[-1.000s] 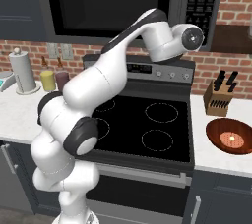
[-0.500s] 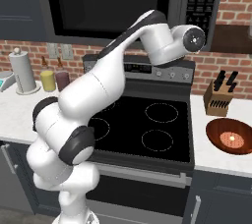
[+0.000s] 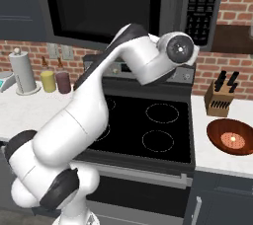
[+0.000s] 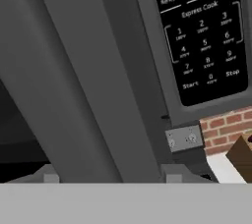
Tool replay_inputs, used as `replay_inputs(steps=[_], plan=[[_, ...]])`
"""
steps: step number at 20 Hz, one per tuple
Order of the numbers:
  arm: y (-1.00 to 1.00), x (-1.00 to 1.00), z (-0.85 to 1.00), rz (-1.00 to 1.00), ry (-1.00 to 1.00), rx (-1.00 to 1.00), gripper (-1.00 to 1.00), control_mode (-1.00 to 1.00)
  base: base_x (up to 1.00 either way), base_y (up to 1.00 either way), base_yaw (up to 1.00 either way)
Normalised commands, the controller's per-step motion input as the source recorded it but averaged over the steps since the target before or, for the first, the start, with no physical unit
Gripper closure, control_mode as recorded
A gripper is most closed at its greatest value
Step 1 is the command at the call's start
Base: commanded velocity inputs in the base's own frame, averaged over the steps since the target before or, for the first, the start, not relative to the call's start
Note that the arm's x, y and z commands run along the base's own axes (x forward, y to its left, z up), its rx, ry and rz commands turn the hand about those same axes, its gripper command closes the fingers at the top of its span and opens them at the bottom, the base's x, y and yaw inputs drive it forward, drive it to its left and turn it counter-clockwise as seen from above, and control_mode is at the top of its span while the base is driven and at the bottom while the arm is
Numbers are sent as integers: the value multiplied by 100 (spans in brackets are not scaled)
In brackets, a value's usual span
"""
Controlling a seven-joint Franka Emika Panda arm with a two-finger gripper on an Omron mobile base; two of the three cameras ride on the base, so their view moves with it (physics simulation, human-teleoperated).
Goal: Open the microwave, place the bowl with waffle inside the microwave, then close the microwave door and turn it on.
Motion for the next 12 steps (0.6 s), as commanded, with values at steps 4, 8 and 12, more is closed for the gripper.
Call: replay_inputs(steps=[4, 8, 12], plan=[[34, -100, 11, -23, 5, -8, 100, -100, 0, 0, 0], [32, -100, 7, -20, 9, -12, 100, -100, 0, 0, 0], [31, -100, 0, -18, 7, -14, 100, -100, 0, 0, 0]])
